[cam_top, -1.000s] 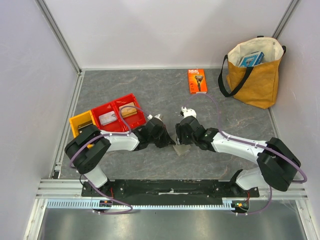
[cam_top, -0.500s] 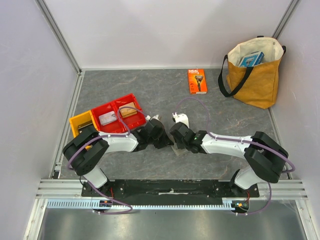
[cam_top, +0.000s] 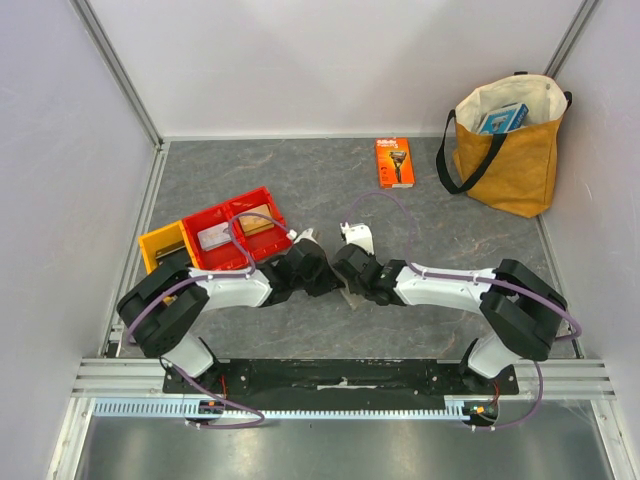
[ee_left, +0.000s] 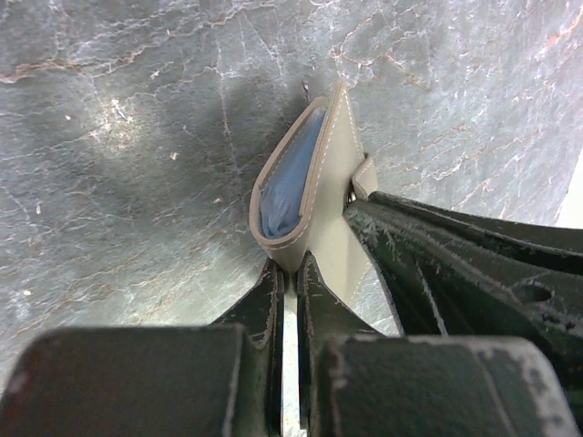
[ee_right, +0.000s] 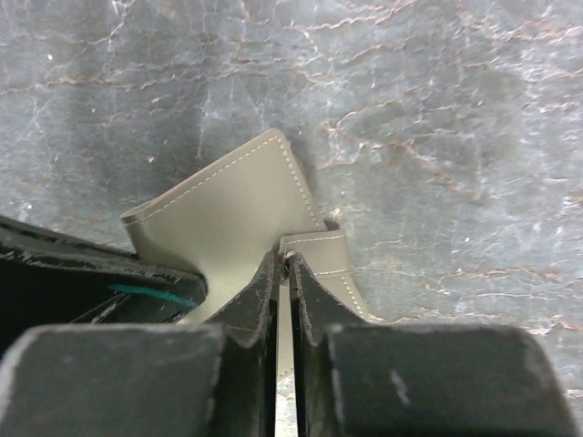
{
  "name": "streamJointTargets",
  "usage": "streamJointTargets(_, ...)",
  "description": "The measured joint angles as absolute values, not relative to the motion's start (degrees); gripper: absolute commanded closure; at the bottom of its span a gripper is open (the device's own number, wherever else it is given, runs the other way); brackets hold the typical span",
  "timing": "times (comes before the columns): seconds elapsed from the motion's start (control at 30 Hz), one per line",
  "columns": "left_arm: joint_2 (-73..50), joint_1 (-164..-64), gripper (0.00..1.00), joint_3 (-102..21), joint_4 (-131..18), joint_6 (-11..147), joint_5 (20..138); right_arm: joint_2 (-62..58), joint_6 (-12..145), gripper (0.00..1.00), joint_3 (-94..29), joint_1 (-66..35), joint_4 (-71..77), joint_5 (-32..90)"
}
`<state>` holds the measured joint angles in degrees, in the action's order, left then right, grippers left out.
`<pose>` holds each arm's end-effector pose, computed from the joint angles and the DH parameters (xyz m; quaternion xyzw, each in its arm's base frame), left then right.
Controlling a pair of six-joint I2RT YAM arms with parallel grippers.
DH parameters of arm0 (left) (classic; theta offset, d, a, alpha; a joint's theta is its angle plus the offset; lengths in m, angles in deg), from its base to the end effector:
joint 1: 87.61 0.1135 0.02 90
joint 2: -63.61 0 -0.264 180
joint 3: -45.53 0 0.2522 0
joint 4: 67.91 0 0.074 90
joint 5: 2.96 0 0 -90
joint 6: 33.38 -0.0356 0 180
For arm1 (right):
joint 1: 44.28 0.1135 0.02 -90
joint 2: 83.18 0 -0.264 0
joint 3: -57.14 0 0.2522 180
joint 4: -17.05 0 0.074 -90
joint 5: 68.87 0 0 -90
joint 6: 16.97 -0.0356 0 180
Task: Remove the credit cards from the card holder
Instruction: Open the card holder at the center of the board.
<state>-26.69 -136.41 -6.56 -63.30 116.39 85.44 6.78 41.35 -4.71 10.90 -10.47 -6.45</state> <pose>0.1968 -0.2263 0.1470 -0.0820 0.9127 -0.3324 0.2232 0.1859 0.2384 0.1715 -0.1200 0.9227 0.0319 0.3649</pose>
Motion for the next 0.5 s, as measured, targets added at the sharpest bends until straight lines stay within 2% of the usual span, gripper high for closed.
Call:
streamJointTargets(0.2, -23.1, -136.6, 0.98, -5.2, -60.0, 116.1, 85.6, 7.9, 42.0, 1.0, -5.1, 9.1, -14.1, -16.0)
streamJointTargets(0.4, -22.3, -136.6, 0.98, -4.5, -57.8, 114.9, 86.0, 8.0, 42.6, 1.0, -4.4, 7.1, -16.7, -17.2)
streamJointTargets(0.47, -22.3, -136.6, 0.98, -4.7, -57.5, 113.9, 85.9, 7.8, 42.9, 0.94, -3.9, 5.9, -16.5, -15.7)
streamJointTargets(0.5, -22.5, -136.6, 0.98, -5.0, -57.4, 113.2, 85.9, 7.6, 42.9, 0.88, -3.6, 5.3, -16.4, -14.7)
